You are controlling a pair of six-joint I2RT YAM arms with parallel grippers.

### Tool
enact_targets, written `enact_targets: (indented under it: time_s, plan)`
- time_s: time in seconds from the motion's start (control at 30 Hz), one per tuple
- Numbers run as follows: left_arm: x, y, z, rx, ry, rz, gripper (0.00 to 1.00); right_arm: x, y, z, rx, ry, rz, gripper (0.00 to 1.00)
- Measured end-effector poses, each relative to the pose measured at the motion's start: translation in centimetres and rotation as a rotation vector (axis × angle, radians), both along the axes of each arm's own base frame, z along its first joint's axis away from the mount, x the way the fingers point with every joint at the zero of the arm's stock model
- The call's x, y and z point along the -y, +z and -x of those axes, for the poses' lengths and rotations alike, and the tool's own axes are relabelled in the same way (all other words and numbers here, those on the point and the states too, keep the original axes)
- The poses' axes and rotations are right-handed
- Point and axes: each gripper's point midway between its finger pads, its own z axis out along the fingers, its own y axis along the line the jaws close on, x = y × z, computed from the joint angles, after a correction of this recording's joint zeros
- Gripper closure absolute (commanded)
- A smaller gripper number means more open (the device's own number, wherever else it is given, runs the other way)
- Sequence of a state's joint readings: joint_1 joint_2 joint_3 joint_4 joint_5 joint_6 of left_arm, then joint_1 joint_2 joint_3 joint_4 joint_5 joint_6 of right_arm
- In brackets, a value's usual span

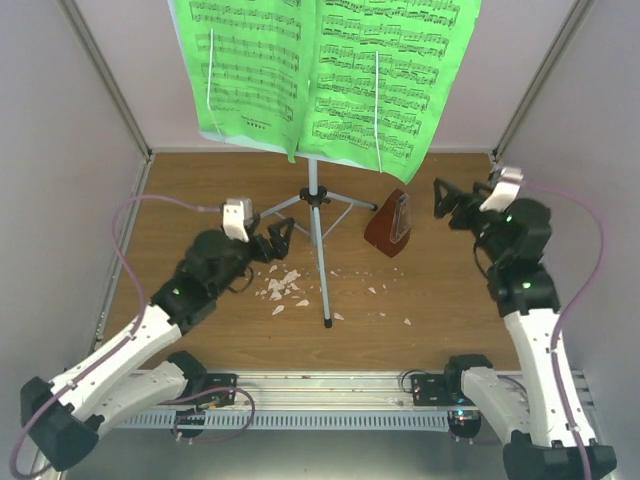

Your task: Pack up the instrument practice props

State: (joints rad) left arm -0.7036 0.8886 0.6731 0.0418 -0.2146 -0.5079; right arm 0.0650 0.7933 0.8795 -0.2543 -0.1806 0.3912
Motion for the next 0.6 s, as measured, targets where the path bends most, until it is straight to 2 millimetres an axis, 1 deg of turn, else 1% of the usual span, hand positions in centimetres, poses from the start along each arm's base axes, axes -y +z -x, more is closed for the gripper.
enact_targets:
  time_s: [0.03,0.07,0.1,0.17,0.23,0.3,0.37,0.43,0.47,0.53,0.57,0.6]
  plan:
    - [-0.6,1.2,0.0,0.007,-0.022,0.002,0.08,0.1,1.7,0.0,0.015,0.002,-0.010,0.01]
    - [-0.7,2.4,0.0,0.007,-0.053,-0.005,0.10,0.2,3.9,0.0,0.038,0.005,-0.018,0.01]
    - [-0.7,4.2,-0.2,0.009,-0.088,-0.018,0.12,0.3,6.4,0.1,0.074,0.005,-0.027,0.00]
    - [0.4,8.2,-0.1,0.044,-0.169,-0.023,0.13,0.5,10.8,0.7,0.150,0.008,-0.037,0.00]
    - [1.9,12.7,1.1,0.112,-0.283,-0.016,0.15,0.8,14.8,1.7,0.232,0.009,-0.043,0.01]
    - [2.6,15.9,2.7,0.172,-0.370,-0.005,0.17,0.8,17.7,2.7,0.296,0.023,-0.051,0.04]
    - [3.4,18.8,4.4,0.220,-0.456,0.009,0.16,0.1,20.2,3.8,0.360,0.077,-0.070,0.04]
    - [4.7,21.5,5.9,0.276,-0.538,0.016,0.16,-1.1,21.9,4.7,0.412,0.156,-0.089,0.06]
    - [5.4,22.4,6.5,0.300,-0.574,0.015,0.16,-1.8,22.5,5.0,0.432,0.203,-0.100,0.07]
    - [7.0,23.4,7.6,0.323,-0.636,0.004,0.16,-3.0,23.4,5.7,0.464,0.297,-0.119,0.09]
    - [7.4,24.3,8.1,0.345,-0.659,-0.006,0.16,-3.6,23.8,6.0,0.477,0.344,-0.129,0.10]
    - [8.1,23.8,7.9,0.330,-0.672,-0.011,0.16,-4.2,24.2,6.4,0.491,0.392,-0.138,0.12]
